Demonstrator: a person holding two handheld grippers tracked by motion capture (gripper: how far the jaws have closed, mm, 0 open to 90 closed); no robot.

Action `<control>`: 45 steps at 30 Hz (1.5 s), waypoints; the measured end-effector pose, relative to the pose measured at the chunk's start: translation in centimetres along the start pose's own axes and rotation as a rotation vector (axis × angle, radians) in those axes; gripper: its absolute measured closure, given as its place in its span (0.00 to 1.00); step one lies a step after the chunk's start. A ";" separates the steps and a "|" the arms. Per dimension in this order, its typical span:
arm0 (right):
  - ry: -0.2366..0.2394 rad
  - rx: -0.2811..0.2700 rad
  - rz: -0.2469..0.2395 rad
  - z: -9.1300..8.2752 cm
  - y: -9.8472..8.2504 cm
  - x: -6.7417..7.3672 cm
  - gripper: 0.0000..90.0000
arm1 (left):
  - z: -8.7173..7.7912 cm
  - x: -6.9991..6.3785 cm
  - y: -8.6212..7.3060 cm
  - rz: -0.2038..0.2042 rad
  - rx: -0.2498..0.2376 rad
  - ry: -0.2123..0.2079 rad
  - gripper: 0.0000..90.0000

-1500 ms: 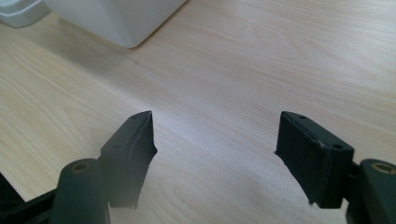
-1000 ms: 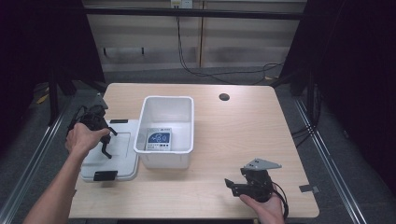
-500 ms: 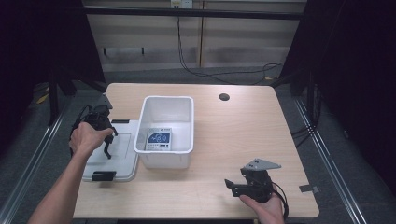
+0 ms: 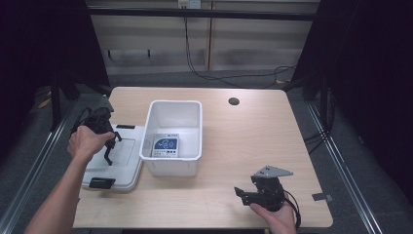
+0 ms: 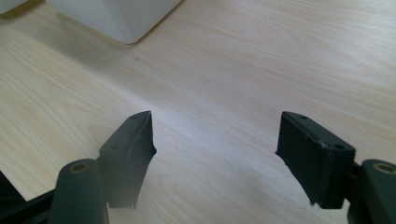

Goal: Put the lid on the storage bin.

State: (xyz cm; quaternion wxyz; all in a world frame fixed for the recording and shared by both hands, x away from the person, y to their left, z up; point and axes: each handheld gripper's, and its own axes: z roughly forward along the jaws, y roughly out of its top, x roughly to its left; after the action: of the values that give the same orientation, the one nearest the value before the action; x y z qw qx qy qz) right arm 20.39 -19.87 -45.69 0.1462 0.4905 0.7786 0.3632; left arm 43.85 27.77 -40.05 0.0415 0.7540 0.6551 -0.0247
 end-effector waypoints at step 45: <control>0.002 0.008 0.006 0.1 0.0 0.0 0.29 | -6.8 1.5 -0.8 0.004 -0.040 -0.030 0.94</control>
State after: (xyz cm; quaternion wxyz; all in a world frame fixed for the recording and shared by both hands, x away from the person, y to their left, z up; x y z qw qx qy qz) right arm 20.47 -19.86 -45.79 0.1423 0.4931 0.7786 0.3610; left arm 43.15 30.02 -33.42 0.0663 0.7540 0.6531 -0.0227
